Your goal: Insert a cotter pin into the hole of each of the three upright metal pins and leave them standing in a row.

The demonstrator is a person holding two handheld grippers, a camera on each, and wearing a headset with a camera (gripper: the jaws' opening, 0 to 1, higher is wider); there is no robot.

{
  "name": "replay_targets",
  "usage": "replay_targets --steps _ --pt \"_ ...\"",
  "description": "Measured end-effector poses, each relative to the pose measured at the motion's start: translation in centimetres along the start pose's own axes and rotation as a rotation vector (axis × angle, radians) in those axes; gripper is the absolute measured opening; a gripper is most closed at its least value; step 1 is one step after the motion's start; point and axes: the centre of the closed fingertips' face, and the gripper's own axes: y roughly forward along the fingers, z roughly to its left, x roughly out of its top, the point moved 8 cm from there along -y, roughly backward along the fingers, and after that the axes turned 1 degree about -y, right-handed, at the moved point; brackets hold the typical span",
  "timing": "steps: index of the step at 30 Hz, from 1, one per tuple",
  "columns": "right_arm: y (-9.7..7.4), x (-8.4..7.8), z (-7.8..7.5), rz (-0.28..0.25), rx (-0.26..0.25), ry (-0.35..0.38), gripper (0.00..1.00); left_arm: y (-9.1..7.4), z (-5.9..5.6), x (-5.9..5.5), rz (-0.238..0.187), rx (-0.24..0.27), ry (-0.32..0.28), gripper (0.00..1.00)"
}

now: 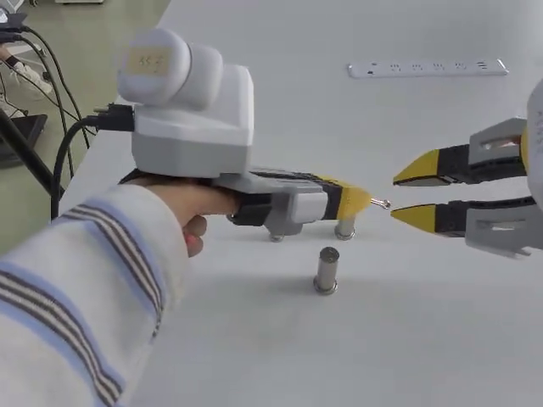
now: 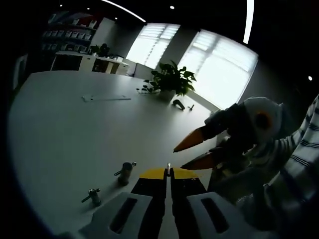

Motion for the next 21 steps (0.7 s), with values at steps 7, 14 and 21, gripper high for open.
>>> replay_targets --steps 7,14,21 --pt "-0.3 -0.7 0.0 -0.051 0.048 0.136 0.14 -1.0 -0.3 0.6 -0.02 -0.015 0.153 0.0" --pt "-0.2 -1.1 -0.2 -0.126 0.132 0.289 0.15 -1.3 -1.4 0.9 -0.023 -0.068 0.35 0.0" --pt "0.3 -0.6 0.4 -0.203 0.19 0.394 0.12 -1.4 -1.9 1.2 -0.05 -0.115 0.43 0.0"
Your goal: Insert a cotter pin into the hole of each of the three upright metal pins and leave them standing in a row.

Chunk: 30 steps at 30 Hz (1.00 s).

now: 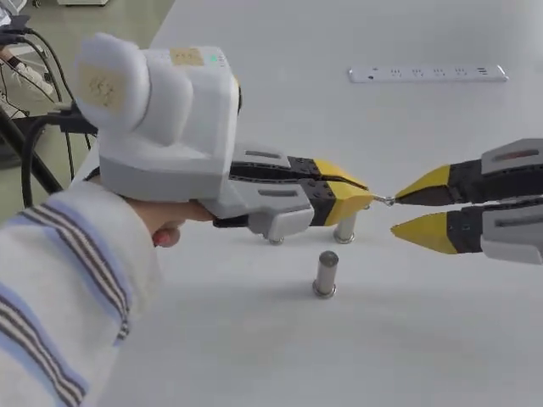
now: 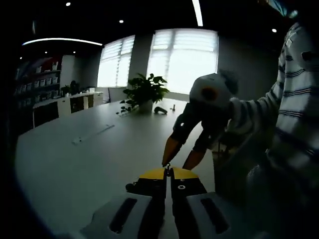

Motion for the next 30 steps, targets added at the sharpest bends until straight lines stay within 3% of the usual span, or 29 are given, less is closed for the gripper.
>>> replay_targets --steps 4,11,23,30 --pt "0.1 -0.1 0.1 -0.031 0.021 0.047 0.05 0.2 -0.7 0.2 -0.003 -0.017 0.004 0.0" --pt "0.3 -0.2 0.7 -0.063 0.062 0.089 0.05 0.2 -0.8 -0.1 0.011 -0.041 0.039 0.0" --pt "0.6 -0.4 1.2 -0.05 0.075 0.089 0.0 0.3 -0.8 -0.7 0.037 -0.075 0.075 0.0" --pt "0.3 -0.4 1.4 -0.064 0.098 0.115 0.0 0.0 -0.9 -0.7 0.021 -0.099 0.077 0.0"
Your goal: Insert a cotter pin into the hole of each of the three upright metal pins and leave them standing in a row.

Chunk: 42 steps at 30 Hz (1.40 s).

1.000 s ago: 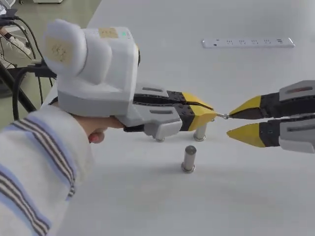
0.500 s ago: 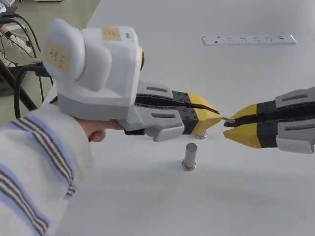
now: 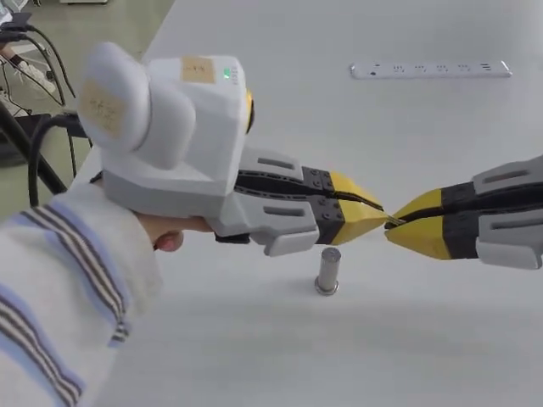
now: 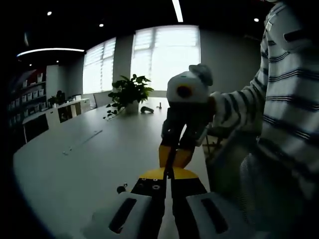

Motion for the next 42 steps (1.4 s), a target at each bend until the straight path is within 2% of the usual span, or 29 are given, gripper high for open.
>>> replay_targets --steps 8,11,14,17,22,28,32,37,39,42 --pt "-0.1 -0.3 0.5 0.043 0.065 -0.047 0.0 0.0 -1.0 -0.5 0.035 -0.055 0.009 0.0" --pt "-0.3 -0.2 0.7 0.046 0.073 -0.043 0.0 -0.1 -1.1 -0.6 0.035 -0.062 0.007 0.0" --pt "-0.5 -0.1 1.0 0.042 0.081 -0.042 0.0 -0.2 -1.1 -0.5 0.018 -0.063 -0.001 0.0" --pt "-0.7 -0.1 0.9 0.034 0.084 -0.037 0.0 -0.2 -1.0 -0.5 0.03 -0.058 0.014 0.01" --pt "-0.7 0.1 0.8 0.037 0.07 -0.063 0.0 -0.1 -1.0 -0.8 0.042 -0.051 0.015 0.01" --pt "-0.7 0.3 0.8 0.06 0.063 -0.095 0.0 -0.2 -0.7 -1.2 0.057 -0.022 0.009 0.16" --pt "-0.7 0.0 0.6 0.072 0.052 -0.101 0.0 -0.2 -0.5 -1.5 0.07 -0.003 0.0 0.22" --pt "-0.5 -0.9 0.4 0.136 0.039 -0.111 0.0 0.0 0.2 -2.5 0.103 0.036 -0.01 0.25" --pt "-0.5 -1.2 0.2 0.157 0.036 -0.114 0.0 0.1 0.3 -2.9 0.114 0.036 -0.016 0.24" --pt "-0.4 -1.8 0.0 0.197 0.021 -0.125 0.0 0.2 0.3 -3.3 0.107 0.033 -0.034 0.25"
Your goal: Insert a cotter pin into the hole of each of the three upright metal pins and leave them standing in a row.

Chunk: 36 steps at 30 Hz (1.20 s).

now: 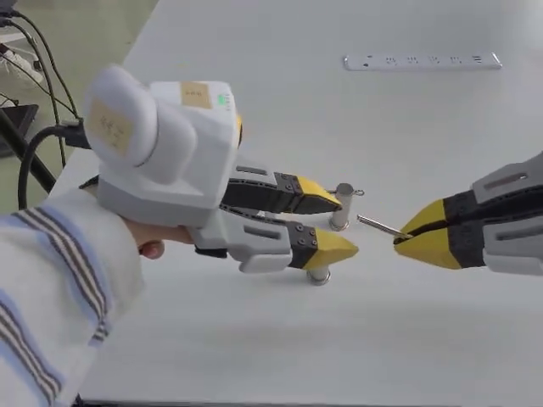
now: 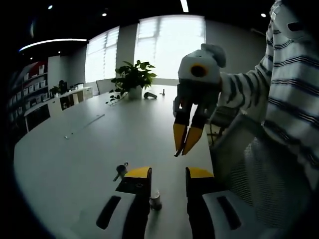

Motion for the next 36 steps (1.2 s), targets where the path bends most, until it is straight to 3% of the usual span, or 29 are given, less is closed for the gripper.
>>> replay_targets --steps 10,22,28,36 --pt "1.1 -1.4 0.0 0.103 -0.008 -0.011 0.0 0.6 0.9 -1.0 0.043 0.025 -0.007 0.24" --pt "2.7 -3.0 -0.9 0.194 -0.002 -0.046 0.0 1.5 1.6 -2.5 0.135 0.046 -0.015 0.21" --pt "3.4 -2.9 -1.3 0.214 0.002 -0.049 0.0 1.8 2.0 -3.2 0.181 0.064 -0.017 0.21" --pt "4.5 -2.9 -1.9 0.242 0.003 -0.067 0.0 2.0 2.2 -3.6 0.204 0.074 -0.014 0.18"
